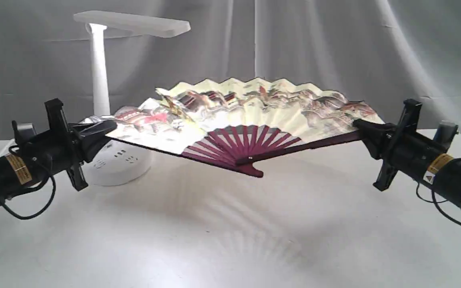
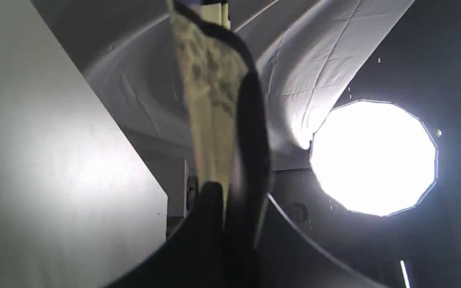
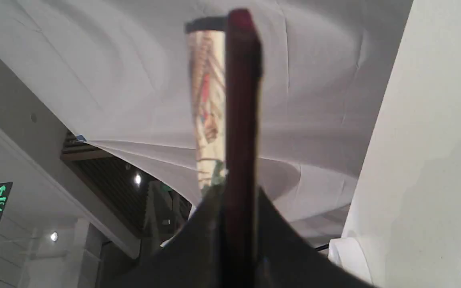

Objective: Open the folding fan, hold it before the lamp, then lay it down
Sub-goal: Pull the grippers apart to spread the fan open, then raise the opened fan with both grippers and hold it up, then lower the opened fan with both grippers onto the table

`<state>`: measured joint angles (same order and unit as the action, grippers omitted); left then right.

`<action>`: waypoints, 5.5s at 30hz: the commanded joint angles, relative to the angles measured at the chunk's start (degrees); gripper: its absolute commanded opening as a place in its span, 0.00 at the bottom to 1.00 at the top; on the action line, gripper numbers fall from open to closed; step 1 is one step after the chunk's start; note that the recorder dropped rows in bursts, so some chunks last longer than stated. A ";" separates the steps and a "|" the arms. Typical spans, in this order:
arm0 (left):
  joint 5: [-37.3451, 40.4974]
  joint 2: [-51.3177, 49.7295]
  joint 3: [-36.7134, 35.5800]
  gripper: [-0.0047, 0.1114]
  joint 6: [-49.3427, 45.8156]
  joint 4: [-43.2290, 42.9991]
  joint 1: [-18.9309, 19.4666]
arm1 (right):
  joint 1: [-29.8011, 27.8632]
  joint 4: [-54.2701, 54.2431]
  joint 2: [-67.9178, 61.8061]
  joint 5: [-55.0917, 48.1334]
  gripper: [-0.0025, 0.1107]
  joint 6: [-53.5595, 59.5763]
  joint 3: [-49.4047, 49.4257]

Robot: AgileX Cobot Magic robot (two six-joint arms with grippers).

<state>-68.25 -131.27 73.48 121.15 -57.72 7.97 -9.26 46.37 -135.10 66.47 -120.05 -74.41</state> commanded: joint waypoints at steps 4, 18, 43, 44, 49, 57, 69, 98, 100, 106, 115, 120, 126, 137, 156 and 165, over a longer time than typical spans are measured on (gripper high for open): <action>-1.71 0.42 0.06 0.04 1.48 -1.28 1.83 | -0.86 -1.88 0.20 1.34 0.02 0.72 0.30; -1.71 2.62 -7.51 0.04 1.38 -3.40 5.83 | -2.26 -4.01 0.20 2.63 0.02 0.72 3.69; -1.71 14.59 -12.61 0.04 1.38 -1.07 6.07 | -4.46 -1.72 11.42 3.49 0.02 0.72 3.69; -1.71 14.94 -12.61 0.04 1.38 -1.07 6.07 | -4.46 -1.43 11.87 3.49 0.02 0.72 3.69; -1.71 16.71 -12.88 0.04 1.48 -1.64 6.07 | -4.46 -0.91 13.37 3.49 0.02 0.72 3.69; -1.71 18.34 -14.86 0.04 1.48 -1.77 6.07 | -4.46 -0.53 13.50 3.49 0.02 0.72 3.69; -1.71 20.08 -14.86 0.04 1.48 -2.99 6.07 | -4.68 0.11 13.74 3.49 0.02 0.72 3.69; -1.71 24.01 -14.86 0.04 1.48 -6.17 6.07 | -4.89 2.14 16.51 3.49 0.02 0.72 3.69; -1.71 24.01 -14.86 0.04 1.48 -6.17 6.07 | -4.89 2.14 16.51 3.49 0.02 0.72 3.69; -1.71 24.01 -14.86 0.04 1.48 -6.31 6.07 | -4.89 2.41 16.51 3.49 0.02 0.72 3.69; -1.71 24.01 -15.86 0.04 1.38 -11.86 6.07 | -5.61 4.76 16.16 3.49 0.02 0.72 8.67; 0.18 23.52 -20.78 0.04 0.55 -11.64 6.07 | -9.16 5.42 15.33 3.49 0.02 3.23 15.60; 1.09 18.09 -25.48 0.04 -5.04 -9.97 6.07 | -12.95 8.14 15.36 3.49 0.02 8.63 23.80; -1.27 5.08 -26.93 0.04 -13.56 -10.19 6.07 | -13.58 7.57 15.36 2.08 0.02 16.95 31.65; -1.71 3.71 -26.57 0.77 -18.05 -10.34 6.07 | -13.58 12.96 15.36 -8.17 0.68 16.19 31.65; -1.71 4.76 -26.54 0.94 -18.69 -15.81 12.52 | -13.85 14.05 15.60 -5.41 0.75 16.45 31.65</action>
<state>-71.72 -127.23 46.64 103.81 -71.67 18.28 -22.85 59.66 -120.21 60.06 -104.07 -42.64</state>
